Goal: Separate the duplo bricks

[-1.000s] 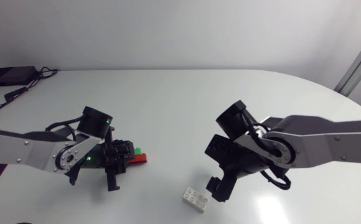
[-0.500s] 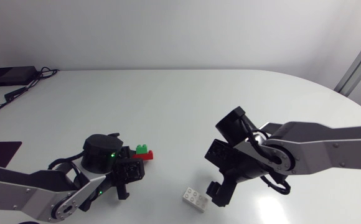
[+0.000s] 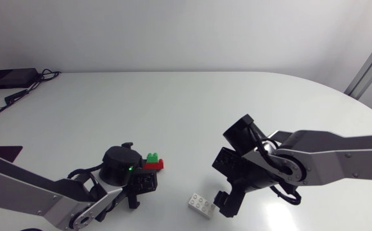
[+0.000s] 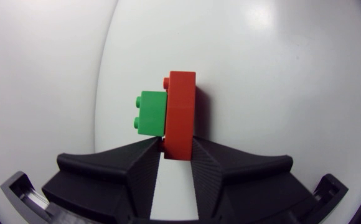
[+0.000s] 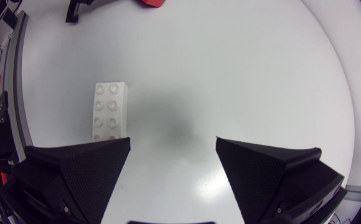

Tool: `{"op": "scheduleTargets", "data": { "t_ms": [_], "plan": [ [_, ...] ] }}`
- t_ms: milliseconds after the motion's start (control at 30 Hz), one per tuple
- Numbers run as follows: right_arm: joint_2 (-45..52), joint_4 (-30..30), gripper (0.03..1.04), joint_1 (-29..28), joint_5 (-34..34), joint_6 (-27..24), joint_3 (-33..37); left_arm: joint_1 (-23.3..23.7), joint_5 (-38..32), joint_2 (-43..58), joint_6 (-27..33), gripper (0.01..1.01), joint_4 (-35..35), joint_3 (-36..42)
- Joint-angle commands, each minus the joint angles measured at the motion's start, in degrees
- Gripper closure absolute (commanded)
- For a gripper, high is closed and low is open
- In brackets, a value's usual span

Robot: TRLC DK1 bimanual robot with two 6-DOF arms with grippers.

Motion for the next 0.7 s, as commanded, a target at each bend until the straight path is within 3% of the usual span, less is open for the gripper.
{"op": "scheduleTargets", "data": {
  "t_ms": [0, 200, 400, 500, 600, 667],
  "plan": [
    [-0.7, 0.4, 0.07, 0.3, 0.2, 1.3, -1.6, 0.5, -0.4, 2.4, 1.9, 0.766, 0.6, 1.3],
    [-1.1, 0.4, 0.07, 0.3, 0.3, 1.3, -1.7, -1.0, -3.8, 5.0, 4.6, 0.757, 8.8, -0.8],
    [-0.8, 0.7, 0.07, 0.3, 0.3, 1.1, -1.7, -1.0, -4.5, 5.6, 4.8, 0.728, 11.0, -2.1],
    [-0.7, 1.3, 0.07, 0.3, 0.3, 1.1, -2.0, -1.5, -4.5, 5.7, 5.5, 0.515, 10.9, -2.7],
    [-0.8, 1.3, 0.07, 0.3, 0.3, 1.1, -2.2, -2.1, -4.5, 5.5, 6.1, 0.213, 10.8, -3.3],
    [-1.0, 1.1, 0.07, 0.3, 0.3, 1.0, -2.3, -2.8, -4.5, 5.0, 6.4, 0.131, 10.8, -3.7]
  ]
}}
